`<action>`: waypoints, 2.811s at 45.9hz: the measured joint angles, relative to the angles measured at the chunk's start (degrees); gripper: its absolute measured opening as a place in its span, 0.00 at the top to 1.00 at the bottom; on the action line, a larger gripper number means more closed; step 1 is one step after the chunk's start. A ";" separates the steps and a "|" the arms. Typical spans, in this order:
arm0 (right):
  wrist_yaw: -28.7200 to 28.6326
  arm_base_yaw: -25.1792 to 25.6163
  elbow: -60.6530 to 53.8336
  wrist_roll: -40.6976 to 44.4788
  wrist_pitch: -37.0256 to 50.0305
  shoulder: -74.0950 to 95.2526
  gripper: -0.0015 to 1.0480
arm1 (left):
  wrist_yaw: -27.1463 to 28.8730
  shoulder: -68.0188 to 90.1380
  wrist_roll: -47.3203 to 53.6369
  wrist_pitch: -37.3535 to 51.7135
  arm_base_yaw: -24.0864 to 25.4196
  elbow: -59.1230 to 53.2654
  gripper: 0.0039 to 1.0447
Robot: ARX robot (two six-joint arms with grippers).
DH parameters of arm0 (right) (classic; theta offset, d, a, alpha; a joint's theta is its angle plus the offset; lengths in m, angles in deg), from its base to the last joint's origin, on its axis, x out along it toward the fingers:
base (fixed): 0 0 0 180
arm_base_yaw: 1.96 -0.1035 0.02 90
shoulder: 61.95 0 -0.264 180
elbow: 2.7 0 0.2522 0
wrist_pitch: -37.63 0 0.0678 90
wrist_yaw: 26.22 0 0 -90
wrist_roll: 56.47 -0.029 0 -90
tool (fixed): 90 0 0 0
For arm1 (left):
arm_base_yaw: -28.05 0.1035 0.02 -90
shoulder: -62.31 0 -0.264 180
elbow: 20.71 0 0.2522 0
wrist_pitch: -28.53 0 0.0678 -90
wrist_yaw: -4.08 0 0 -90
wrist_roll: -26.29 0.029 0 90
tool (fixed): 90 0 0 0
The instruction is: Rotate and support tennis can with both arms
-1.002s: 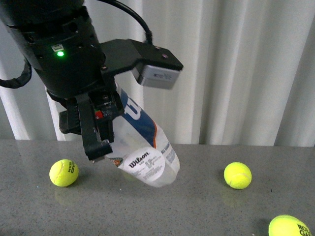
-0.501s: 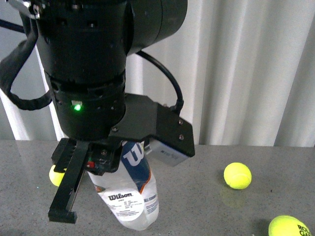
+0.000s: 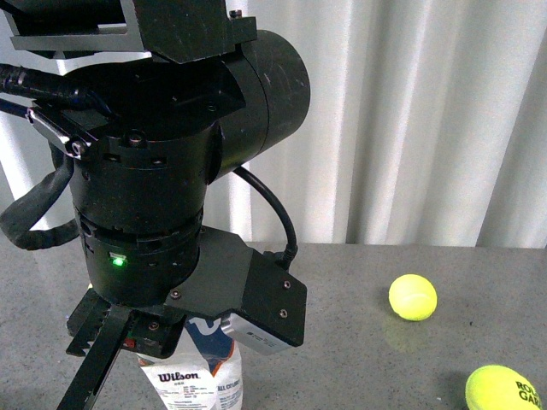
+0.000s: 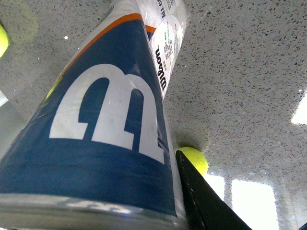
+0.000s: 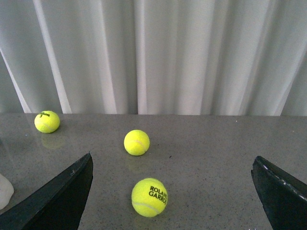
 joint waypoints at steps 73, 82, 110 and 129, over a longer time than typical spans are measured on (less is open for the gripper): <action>0.17 0.00 0.00 -0.02 0.00 0.00 0.07 | -3.67 -27.23 -63.84 70.53 8.68 -30.53 0.35; -0.02 0.00 0.00 -0.02 0.00 0.00 0.07 | -7.85 -39.43 -65.48 90.40 16.02 -52.87 0.78; 0.00 0.00 0.00 -0.02 0.00 0.00 0.07 | -17.59 -60.43 -65.88 89.20 25.24 -73.13 0.97; 0.02 0.00 0.00 -0.02 0.00 0.00 0.07 | -22.03 -73.96 -65.88 81.94 29.99 -78.84 0.97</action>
